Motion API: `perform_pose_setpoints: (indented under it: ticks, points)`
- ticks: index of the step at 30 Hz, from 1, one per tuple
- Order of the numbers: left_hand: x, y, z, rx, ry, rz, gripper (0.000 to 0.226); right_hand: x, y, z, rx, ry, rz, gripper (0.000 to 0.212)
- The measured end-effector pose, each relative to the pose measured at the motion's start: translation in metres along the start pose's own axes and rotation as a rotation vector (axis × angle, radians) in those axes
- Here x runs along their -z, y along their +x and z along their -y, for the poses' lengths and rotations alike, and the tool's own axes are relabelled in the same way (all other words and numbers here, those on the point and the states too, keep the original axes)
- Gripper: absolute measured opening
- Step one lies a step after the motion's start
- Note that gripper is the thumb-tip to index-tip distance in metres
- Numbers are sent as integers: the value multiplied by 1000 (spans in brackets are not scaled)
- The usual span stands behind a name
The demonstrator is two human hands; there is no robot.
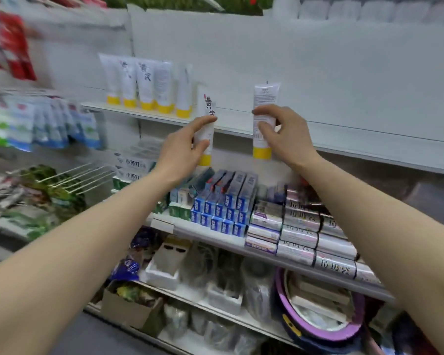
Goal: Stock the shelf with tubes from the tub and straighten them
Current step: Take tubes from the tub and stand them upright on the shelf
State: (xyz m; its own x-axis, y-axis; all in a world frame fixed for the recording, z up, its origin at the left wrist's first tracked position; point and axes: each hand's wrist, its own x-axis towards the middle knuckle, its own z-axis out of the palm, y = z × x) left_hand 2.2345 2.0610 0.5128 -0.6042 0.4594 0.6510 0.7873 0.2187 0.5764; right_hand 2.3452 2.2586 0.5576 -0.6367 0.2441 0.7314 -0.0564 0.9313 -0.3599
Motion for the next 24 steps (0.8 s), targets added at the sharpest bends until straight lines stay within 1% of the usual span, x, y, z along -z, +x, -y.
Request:
perform_pose_setpoints:
  ticks: [5, 8, 14, 18, 24]
  points:
    - [17, 52, 26, -20, 45, -65, 48, -22, 68, -1, 38, 5, -23, 32]
    - [15, 84, 36, -25, 61, -96, 49, -38, 107, -12, 25, 37, -25, 32]
    - [-7, 139, 52, -11, 132, -111, 46, -73, 174, -37, 41, 9, 51, 36]
    - [-31, 162, 66, -14, 141, -104, 47, -95, 198, -55, 47, -11, 102, 37]
    - [-50, 178, 86, -17, 159, -115, 46, -121, 209, -79, 70, -31, 157, 35]
